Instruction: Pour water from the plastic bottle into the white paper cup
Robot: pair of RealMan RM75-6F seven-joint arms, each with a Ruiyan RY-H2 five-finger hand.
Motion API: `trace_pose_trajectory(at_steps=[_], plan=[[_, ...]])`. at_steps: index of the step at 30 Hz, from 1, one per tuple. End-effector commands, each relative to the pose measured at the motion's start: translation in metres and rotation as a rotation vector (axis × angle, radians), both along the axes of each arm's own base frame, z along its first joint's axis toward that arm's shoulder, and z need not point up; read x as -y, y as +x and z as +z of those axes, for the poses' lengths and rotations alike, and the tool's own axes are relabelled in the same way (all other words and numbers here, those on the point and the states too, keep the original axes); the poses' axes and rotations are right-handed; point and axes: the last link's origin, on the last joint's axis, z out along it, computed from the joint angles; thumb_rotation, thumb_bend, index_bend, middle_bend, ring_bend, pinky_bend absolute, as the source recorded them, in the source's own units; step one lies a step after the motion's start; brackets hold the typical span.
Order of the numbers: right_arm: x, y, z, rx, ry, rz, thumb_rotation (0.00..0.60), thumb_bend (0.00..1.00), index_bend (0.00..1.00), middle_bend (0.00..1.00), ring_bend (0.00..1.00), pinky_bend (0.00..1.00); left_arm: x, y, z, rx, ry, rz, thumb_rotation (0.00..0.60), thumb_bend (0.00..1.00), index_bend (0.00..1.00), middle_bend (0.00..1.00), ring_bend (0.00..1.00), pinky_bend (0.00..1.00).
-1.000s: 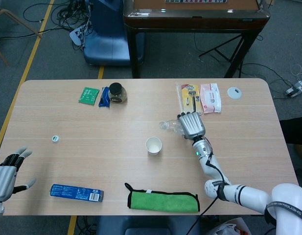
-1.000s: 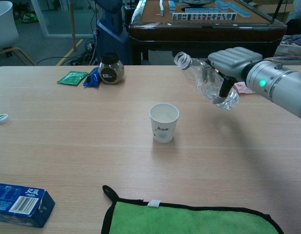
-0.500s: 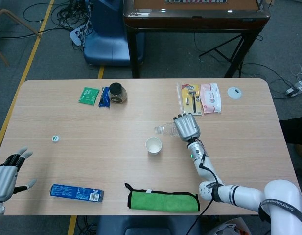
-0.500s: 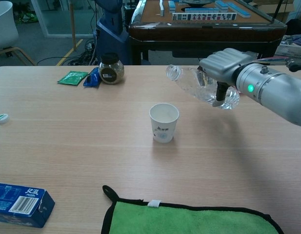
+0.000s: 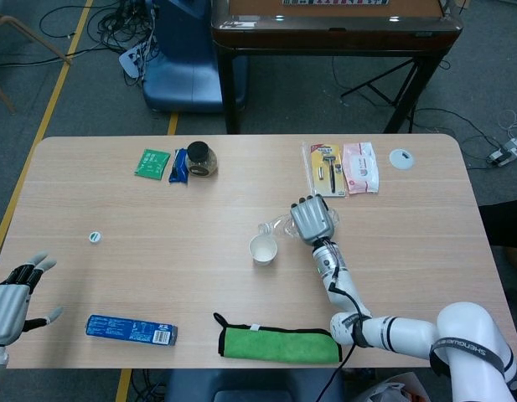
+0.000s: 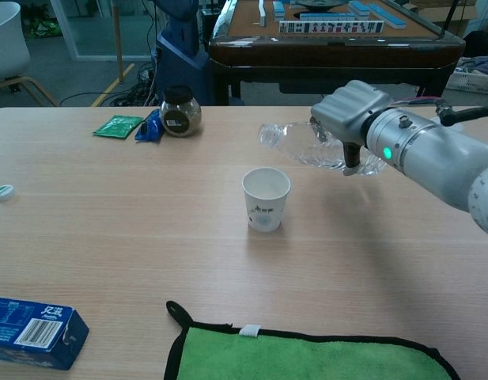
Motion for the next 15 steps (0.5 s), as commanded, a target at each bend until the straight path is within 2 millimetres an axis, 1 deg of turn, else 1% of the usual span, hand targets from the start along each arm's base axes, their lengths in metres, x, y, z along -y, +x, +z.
trace_pose_trajectory(at_steps=[1,9,15], plan=[[-0.0011,0.0024,-0.0015,-0.028,-0.006,0.018,0.6,0.26,0.63,0.64,0.53,0.54,0.0004,0.0003,0.0003,0.0,0.001,-0.001,0.6,0.11,0.23,0.16,0.23,0.56],[-0.0051,0.0056,-0.0016,-0.109,-0.018,0.058,0.6,0.26,0.63,0.65,0.54,0.55,0.0001,0.0,0.0,-0.002,-0.004,0.004,0.6,0.11,0.23,0.16,0.23,0.56],[-0.0045,0.003,0.0011,-0.175,-0.044,0.08,0.6,0.26,0.63,0.65,0.54,0.55,0.0,-0.0002,-0.0007,-0.006,-0.005,0.008,0.6,0.11,0.23,0.16,0.23,0.56]])
